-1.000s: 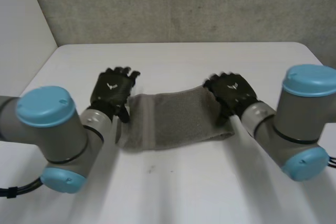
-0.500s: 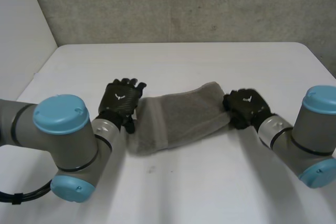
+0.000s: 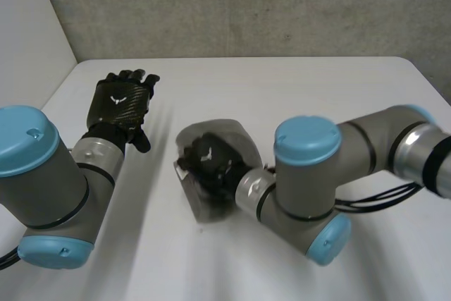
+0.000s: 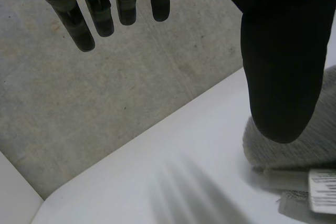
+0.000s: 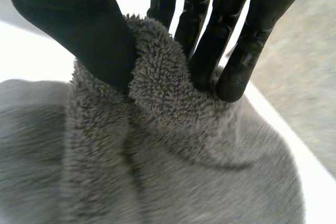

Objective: Fold the towel.

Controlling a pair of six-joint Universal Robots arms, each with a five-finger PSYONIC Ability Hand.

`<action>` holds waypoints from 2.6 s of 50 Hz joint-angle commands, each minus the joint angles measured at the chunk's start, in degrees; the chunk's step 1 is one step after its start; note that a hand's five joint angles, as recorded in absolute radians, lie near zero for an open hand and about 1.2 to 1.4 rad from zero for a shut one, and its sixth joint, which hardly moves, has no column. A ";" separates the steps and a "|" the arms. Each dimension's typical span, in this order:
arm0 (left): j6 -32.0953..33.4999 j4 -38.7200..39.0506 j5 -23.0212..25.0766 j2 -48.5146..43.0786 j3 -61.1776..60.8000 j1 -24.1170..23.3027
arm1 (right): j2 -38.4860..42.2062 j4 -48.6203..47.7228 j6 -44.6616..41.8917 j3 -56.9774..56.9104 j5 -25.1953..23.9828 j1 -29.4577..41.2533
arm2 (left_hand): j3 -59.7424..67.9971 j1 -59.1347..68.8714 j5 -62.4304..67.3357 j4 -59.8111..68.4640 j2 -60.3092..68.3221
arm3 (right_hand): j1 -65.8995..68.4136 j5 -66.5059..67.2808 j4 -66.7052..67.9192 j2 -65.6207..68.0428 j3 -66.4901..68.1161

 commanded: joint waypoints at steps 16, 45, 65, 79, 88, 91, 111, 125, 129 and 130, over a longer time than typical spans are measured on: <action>-6.30 -0.31 -1.34 -13.73 16.61 -8.02 | -16.50 1.75 28.02 7.64 -0.30 -14.91 | 4.76 4.53 3.05 4.82 4.83 | -48.20 -54.17 -58.47 -57.43 -58.27; -7.11 -8.93 -1.17 -23.33 15.04 -8.82 | 6.45 11.33 20.94 -9.76 -0.30 -15.53 | 5.78 5.55 4.07 5.84 5.85 | -48.20 -54.17 -58.47 -57.43 -58.27; -0.25 -9.98 -1.26 2.40 17.94 -8.92 | -19.45 6.59 25.64 -7.92 6.99 -19.03 | 3.59 3.36 1.88 3.65 3.66 | -48.20 -54.17 -58.47 -57.43 -58.27; -1.83 -26.57 -4.15 14.99 18.73 -1.00 | -33.71 10.96 27.42 -0.54 12.71 -28.09 | 6.12 5.89 4.41 6.18 6.19 | -48.20 -54.17 -58.47 -57.43 -58.27; -5.52 -30.72 -3.98 15.08 18.91 -0.29 | -36.35 13.70 27.42 4.56 12.71 -30.56 | 2.42 2.19 0.71 2.48 2.48 | -48.20 -54.17 -58.47 -57.43 -58.27; -5.35 -30.72 -3.63 15.08 19.17 -0.21 | -36.44 13.61 27.33 4.56 12.62 -30.82 | 2.25 2.02 0.54 2.31 2.32 | -48.20 -54.17 -58.47 -57.43 -58.27; -5.61 -30.46 2.96 14.55 23.30 3.05 | -35.92 13.88 26.10 5.88 11.83 -27.48 | 3.43 3.20 1.72 3.49 3.50 | -48.20 -54.17 -58.47 -57.43 -58.27; -16.25 -30.90 16.68 14.38 23.04 14.47 | -35.83 13.70 25.31 5.88 11.66 -25.99 | 5.11 4.88 3.40 5.17 5.18 | -48.20 -54.17 -58.47 -57.43 -58.27; -16.95 -30.55 16.67 14.99 21.11 14.38 | -35.83 13.70 25.31 5.88 11.74 -26.25 | 4.27 4.04 2.56 4.33 4.34 | -48.20 -54.17 -58.47 -57.43 -58.27; -16.95 -30.55 16.68 14.99 21.10 14.38 | -35.83 13.70 25.31 5.88 11.74 -26.25 | 4.27 4.04 2.56 4.33 4.34 | -48.20 -54.17 -58.47 -57.43 -58.27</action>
